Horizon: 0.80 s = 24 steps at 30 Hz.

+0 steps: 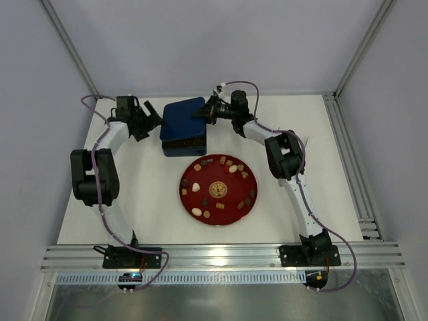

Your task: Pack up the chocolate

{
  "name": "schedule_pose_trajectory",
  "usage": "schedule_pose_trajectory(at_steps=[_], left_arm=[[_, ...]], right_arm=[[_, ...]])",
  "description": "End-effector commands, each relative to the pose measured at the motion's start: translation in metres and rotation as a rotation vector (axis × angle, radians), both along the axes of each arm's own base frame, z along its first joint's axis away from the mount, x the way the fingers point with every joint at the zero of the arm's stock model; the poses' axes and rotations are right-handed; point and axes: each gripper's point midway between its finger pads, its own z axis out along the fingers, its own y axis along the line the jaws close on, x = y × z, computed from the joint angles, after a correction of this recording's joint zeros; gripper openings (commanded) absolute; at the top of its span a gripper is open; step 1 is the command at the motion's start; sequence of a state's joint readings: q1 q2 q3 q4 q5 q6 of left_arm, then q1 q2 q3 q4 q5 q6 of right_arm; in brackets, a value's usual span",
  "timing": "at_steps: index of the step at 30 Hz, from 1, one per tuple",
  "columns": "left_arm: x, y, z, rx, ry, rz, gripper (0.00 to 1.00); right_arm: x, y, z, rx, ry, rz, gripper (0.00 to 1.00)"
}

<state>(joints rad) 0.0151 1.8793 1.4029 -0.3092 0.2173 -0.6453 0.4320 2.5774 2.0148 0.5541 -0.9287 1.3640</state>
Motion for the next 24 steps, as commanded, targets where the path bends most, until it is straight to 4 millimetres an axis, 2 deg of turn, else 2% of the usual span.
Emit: schedule_pose_trajectory(at_steps=[1, 4, 5, 13, 20, 24], left_arm=[[0.002, -0.002, -0.008, 0.012, -0.009, -0.012, 0.91], [0.001, 0.0, -0.011, 0.017, -0.003, -0.005, 0.91], [-0.001, -0.014, -0.011, 0.017, -0.001, -0.033, 0.91], [-0.003, -0.016, -0.014, 0.021, 0.009, -0.031, 0.9], [-0.004, -0.017, -0.016, 0.027, 0.013, -0.033, 0.9], [-0.005, -0.017, -0.017, 0.032, 0.016, -0.035, 0.89]], right_arm=[[-0.003, 0.004, 0.015, 0.022, -0.06, 0.032, 0.09], [-0.003, 0.004, 0.009, 0.016, -0.051, 0.034, 0.09], [-0.003, 0.005, 0.008, 0.016, -0.046, 0.035, 0.09], [-0.005, 0.004, -0.003, -0.012, -0.03, 0.046, 0.1], [-0.007, 0.003, -0.017, -0.046, 0.0, 0.046, 0.16], [-0.008, 0.003, -0.019, -0.052, 0.015, 0.05, 0.18]])
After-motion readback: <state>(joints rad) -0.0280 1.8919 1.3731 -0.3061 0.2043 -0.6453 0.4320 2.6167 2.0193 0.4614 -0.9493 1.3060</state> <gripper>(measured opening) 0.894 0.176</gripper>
